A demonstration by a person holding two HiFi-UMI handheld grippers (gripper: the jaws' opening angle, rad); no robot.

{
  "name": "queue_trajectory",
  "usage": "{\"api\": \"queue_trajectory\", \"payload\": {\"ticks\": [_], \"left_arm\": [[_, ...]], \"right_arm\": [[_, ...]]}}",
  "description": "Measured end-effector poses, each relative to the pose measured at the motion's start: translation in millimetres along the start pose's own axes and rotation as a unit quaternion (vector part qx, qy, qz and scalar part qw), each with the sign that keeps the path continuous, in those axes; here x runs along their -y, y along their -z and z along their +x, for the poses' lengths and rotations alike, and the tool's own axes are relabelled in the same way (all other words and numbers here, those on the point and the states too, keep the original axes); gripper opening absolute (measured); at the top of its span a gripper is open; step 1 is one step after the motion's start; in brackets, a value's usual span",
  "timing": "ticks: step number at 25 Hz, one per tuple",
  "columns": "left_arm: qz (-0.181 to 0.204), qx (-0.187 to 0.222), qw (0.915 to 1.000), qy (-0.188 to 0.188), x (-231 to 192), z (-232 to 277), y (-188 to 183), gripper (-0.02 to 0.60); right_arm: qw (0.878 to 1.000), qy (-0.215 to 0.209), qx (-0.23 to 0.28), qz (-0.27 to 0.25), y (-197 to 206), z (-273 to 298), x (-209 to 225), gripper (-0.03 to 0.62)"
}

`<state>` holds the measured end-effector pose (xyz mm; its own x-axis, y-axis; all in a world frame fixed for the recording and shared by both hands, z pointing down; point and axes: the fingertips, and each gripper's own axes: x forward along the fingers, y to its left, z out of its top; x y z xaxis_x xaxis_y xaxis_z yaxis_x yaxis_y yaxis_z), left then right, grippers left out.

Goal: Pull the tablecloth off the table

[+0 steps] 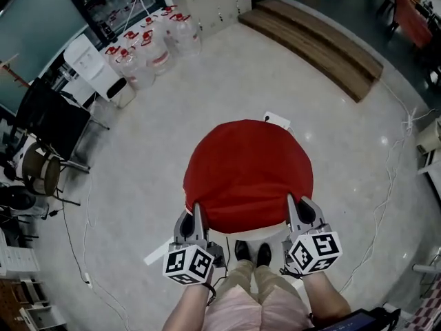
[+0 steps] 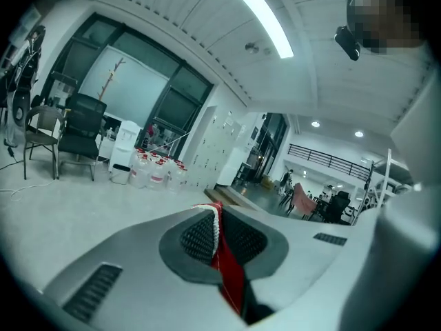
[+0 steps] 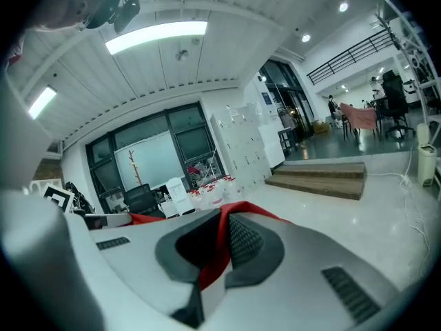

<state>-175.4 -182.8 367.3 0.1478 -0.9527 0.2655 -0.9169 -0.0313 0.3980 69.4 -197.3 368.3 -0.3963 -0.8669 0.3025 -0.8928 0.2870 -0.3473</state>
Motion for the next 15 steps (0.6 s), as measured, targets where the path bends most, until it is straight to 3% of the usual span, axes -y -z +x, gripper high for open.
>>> {"api": "queue_trajectory", "payload": {"ticks": [7,15], "left_arm": [[0.0,0.028,0.9995,0.012,11,-14,-42,0.032],[0.004,0.052,0.9984,0.022,25,-24,-61,0.032]], "right_arm": [[1.0,-0.006,0.029,-0.004,-34,-12,-21,0.026],[0.999,-0.008,0.051,-0.008,-52,-24,-26,0.026]]}}
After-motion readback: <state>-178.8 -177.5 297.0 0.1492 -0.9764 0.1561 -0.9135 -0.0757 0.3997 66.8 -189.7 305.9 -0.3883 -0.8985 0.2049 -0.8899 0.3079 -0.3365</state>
